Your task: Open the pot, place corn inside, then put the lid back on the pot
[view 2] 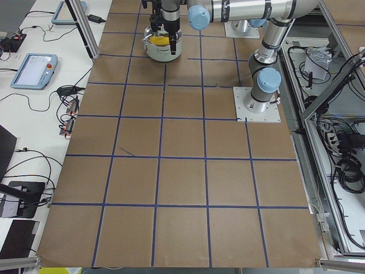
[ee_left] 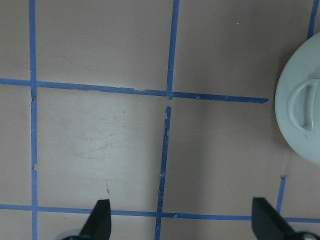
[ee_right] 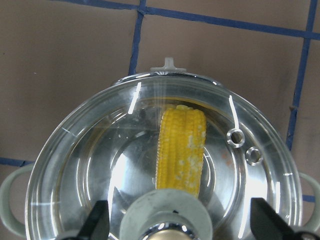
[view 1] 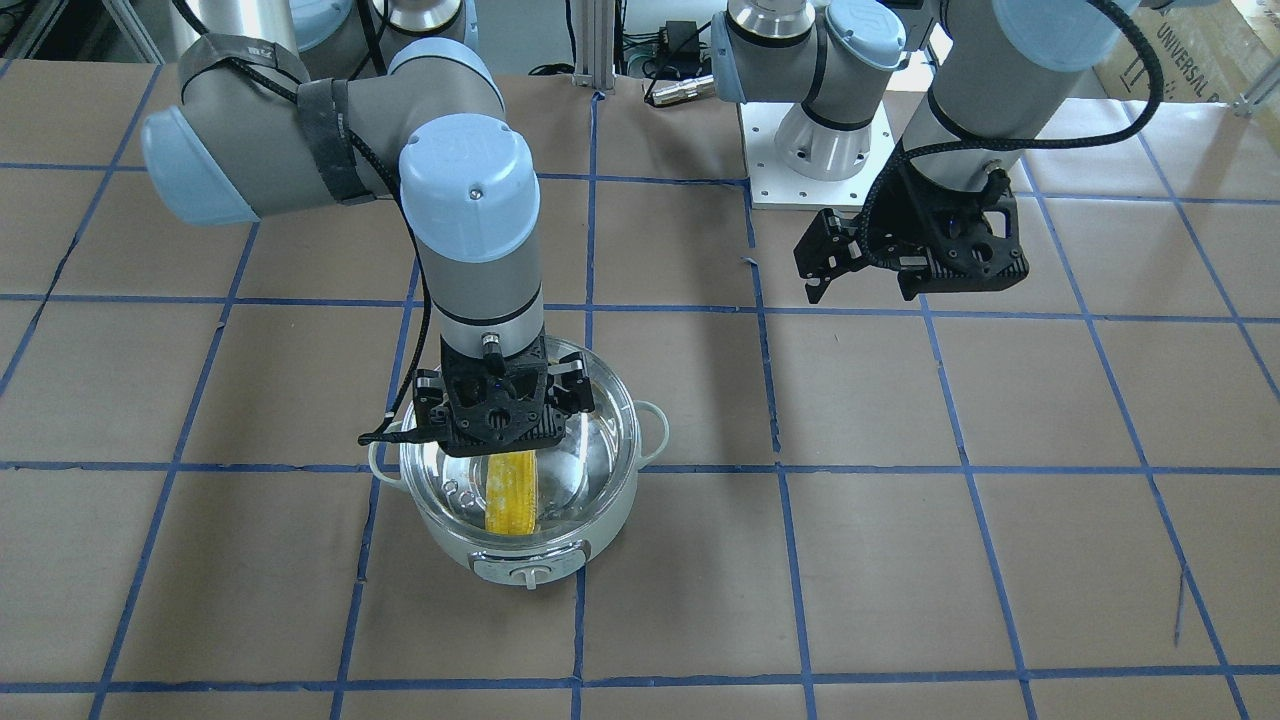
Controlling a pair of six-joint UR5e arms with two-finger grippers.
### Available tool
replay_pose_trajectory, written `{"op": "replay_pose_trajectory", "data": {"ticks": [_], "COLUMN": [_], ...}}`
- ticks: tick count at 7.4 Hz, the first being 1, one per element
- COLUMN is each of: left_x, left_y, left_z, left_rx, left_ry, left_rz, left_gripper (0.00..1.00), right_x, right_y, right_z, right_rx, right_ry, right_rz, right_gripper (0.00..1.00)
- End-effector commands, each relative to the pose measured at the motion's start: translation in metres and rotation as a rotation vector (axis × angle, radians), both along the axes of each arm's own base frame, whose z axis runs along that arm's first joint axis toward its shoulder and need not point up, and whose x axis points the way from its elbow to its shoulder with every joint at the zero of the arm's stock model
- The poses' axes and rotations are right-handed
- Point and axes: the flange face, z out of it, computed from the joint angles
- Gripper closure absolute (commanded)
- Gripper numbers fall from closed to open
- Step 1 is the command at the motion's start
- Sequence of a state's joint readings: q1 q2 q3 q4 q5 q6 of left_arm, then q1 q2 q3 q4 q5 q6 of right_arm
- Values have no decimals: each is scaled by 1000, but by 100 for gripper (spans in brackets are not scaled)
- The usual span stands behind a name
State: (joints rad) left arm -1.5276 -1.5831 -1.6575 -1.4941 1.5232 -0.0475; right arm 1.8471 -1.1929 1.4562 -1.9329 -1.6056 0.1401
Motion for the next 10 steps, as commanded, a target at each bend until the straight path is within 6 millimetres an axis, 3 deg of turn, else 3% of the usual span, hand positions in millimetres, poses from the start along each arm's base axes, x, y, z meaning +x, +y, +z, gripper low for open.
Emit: {"op": "replay_pose_trajectory", "data": {"ticks": [1, 2, 4, 5, 6, 8, 9, 10], "left_x": [1, 0, 2, 4, 5, 5, 5, 5], "left_y": [0, 0, -1, -5, -6, -4, -5, -5], "left_z": [-1, -1, 3, 13, 22, 22, 21, 21], "left_rx": [2, 2, -5, -25, -28, -5, -3, -3], "left_ry": [-3, -3, -2, -4, -11, -11, -11, -11], "left_rz": [0, -2, 1, 10, 12, 15, 15, 15], "left_gripper": [0, 0, 0, 0, 0, 0, 0, 0], "right_x": [-53, -78, -174, -188, -188, -186, -184, -184], "right_y": [-16, -10, 27, 44, 69, 128, 148, 151], "right_z": [31, 52, 90, 101, 117, 139, 146, 123], "right_rx": [-46, -73, 29, 13, -13, -64, -93, -48], "right_ry": [-17, -21, -4, 2, 2, -3, -10, -4], "right_rz": [-89, -129, -291, -312, -310, -310, -311, -308], "right_gripper": [0, 0, 0, 0, 0, 0, 0, 0]}}
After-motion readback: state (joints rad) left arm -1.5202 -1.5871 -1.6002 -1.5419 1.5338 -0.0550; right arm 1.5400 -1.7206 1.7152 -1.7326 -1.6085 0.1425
